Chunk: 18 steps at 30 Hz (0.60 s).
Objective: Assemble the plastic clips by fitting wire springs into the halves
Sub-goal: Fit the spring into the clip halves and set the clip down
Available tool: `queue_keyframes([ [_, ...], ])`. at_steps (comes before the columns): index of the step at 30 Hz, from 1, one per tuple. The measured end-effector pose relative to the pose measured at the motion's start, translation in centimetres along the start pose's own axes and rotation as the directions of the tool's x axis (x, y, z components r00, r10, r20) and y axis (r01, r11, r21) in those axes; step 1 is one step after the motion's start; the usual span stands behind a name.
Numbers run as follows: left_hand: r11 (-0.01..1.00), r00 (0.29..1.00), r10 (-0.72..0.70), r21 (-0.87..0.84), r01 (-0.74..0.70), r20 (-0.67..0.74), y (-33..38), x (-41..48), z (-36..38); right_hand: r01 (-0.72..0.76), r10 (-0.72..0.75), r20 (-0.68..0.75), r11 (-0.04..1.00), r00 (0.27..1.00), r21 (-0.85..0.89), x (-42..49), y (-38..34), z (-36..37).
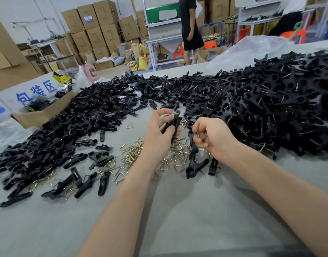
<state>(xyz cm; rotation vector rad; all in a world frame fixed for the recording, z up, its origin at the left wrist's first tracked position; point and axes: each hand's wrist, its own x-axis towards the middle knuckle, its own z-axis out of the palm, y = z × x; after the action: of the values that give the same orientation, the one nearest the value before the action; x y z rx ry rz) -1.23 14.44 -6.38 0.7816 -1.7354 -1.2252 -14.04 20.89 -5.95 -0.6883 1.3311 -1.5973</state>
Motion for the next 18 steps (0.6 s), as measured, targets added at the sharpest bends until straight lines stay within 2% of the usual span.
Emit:
queue_keyframes([
  [3, 0.999, 0.999, 0.034, 0.036, -0.035, 0.025, 0.19, -0.38, 0.4, 0.062, -0.06, 0.079, 0.998, 0.995, -0.03, 0.14, 0.11, 0.08],
  [7, 0.997, 0.998, 0.06, 0.046, -0.061, 0.017, 0.31, -0.37, 0.41, 0.147, -0.139, 0.116, 0.987, 0.983, -0.07, 0.27, 0.65, 0.19],
  [12, 0.991, 0.995, 0.097, 0.087, -0.1, 0.038, 0.21, -0.53, 0.84, 0.256, -0.257, 0.016, 0.952, 0.966, -0.166, 0.29, 0.82, 0.16],
  [14, 0.985, 0.993, 0.108, 0.129, -0.113, 0.047, 0.2, -0.53, 0.8, 0.26, -0.263, -0.007, 0.955, 0.965, -0.145, 0.37, 0.65, 0.08],
  [18, 0.995, 0.997, 0.08, 0.057, -0.082, 0.02, 0.08, -0.49, 0.88, 0.174, -0.177, -0.029, 0.982, 0.984, -0.075, 0.65, 0.67, -0.11],
])
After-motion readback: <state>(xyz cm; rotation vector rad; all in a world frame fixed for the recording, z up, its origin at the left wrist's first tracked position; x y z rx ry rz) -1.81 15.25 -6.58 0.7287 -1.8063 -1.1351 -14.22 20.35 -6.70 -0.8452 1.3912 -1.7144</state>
